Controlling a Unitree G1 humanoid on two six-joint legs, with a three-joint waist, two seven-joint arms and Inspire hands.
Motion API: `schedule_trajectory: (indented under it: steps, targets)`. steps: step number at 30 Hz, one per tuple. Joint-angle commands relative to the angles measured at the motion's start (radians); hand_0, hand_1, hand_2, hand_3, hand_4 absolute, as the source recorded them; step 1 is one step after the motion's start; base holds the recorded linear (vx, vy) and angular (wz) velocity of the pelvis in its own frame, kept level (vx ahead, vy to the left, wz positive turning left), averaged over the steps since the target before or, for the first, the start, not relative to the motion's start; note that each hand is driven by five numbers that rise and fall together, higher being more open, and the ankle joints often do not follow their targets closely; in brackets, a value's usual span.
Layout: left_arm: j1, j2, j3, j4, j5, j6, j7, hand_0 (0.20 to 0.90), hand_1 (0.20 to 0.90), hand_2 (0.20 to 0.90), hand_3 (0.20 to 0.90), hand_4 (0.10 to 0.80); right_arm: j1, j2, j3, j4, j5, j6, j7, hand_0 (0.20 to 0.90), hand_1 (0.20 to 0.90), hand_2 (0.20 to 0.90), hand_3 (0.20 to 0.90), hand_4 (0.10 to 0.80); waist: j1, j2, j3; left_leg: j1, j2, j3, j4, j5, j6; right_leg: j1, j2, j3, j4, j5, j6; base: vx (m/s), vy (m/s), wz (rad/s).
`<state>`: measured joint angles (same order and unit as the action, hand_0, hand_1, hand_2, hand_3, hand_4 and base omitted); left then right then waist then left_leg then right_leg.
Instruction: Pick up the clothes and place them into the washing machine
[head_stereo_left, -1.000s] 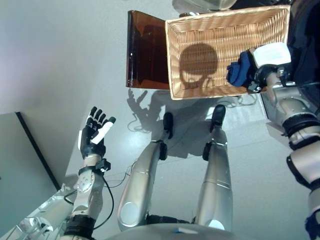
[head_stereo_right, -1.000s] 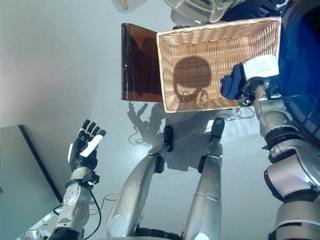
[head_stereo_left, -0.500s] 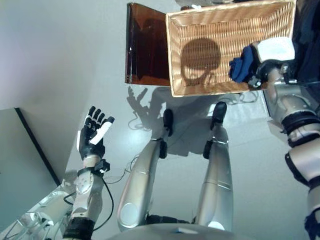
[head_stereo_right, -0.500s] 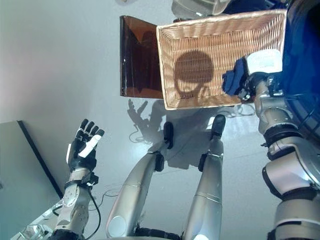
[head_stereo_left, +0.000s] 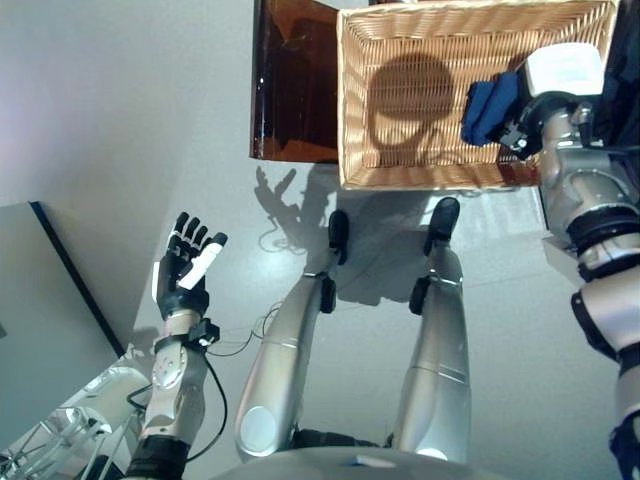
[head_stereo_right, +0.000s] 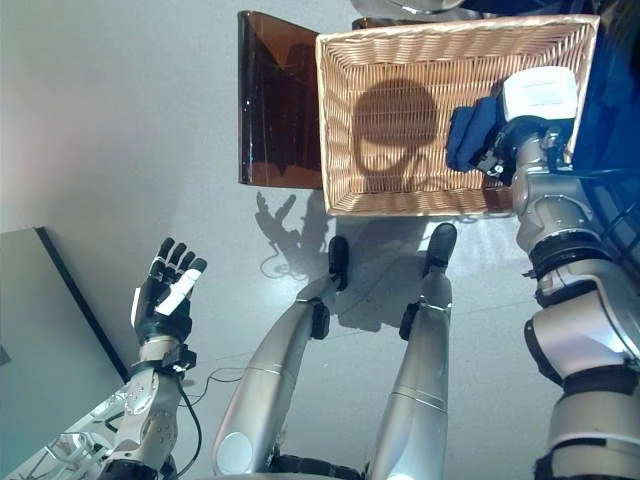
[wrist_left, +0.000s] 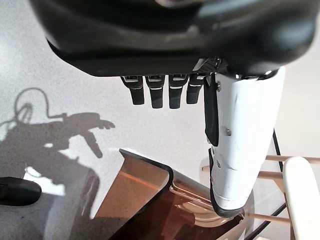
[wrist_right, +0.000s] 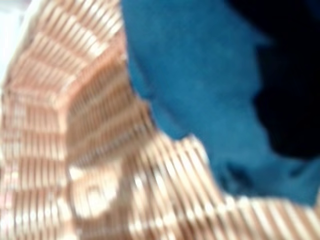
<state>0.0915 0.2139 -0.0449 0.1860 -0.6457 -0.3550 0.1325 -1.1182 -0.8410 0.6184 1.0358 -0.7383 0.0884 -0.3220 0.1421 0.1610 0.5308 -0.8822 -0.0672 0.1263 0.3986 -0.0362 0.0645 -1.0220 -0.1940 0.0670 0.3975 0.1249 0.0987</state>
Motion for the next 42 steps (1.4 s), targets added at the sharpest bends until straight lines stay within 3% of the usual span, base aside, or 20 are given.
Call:
schedule_trajectory:
  steps: [1,19,30,42]
  targets:
    - [0.095,0.061,0.085,-0.118,-0.026,-0.085,0.026,0.9,0.9,0.9,0.9,0.8,-0.029,-0.043,0.029,-0.055,0.003,0.006,-0.03,0.2,0.2,0.2,0.2,0.3,0.002,0.094,-0.011,-0.042,-0.012,0.013,-0.156,0.147,-0.064,-0.018,0.048,-0.044,0.096,-0.071,-0.027,0.009,0.014,-0.03]
    - [0.079,0.064,0.061,-0.065,-0.01,-0.082,0.02,0.9,0.9,0.9,0.9,0.8,0.026,-0.027,-0.088,-0.177,0.082,-0.018,-0.087,0.2,0.2,0.2,0.2,0.3,-0.017,0.068,-0.011,0.016,-0.008,0.023,-0.142,0.122,-0.052,0.04,0.047,-0.041,0.093,-0.073,-0.023,0.005,0.006,-0.03]
    - [0.069,0.059,0.021,0.065,0.0,-0.05,-0.013,0.9,0.9,0.9,0.9,0.8,0.188,0.019,-0.312,-0.381,0.281,-0.089,-0.126,0.2,0.2,0.2,0.2,0.3,-0.039,0.038,-0.05,0.097,-0.011,0.033,-0.145,0.091,-0.041,0.126,0.043,-0.03,0.067,-0.075,-0.013,0.035,0.022,-0.07]
    - [0.063,0.053,0.014,0.157,0.014,-0.022,-0.011,0.9,0.9,0.9,0.9,0.8,0.386,0.162,-0.61,-0.465,0.747,-0.254,-0.182,0.2,0.2,0.2,0.2,0.3,-0.057,0.028,-0.119,0.175,-0.016,0.037,-0.159,0.063,-0.03,0.203,0.041,-0.02,0.033,-0.087,-0.006,0.053,0.006,-0.07]
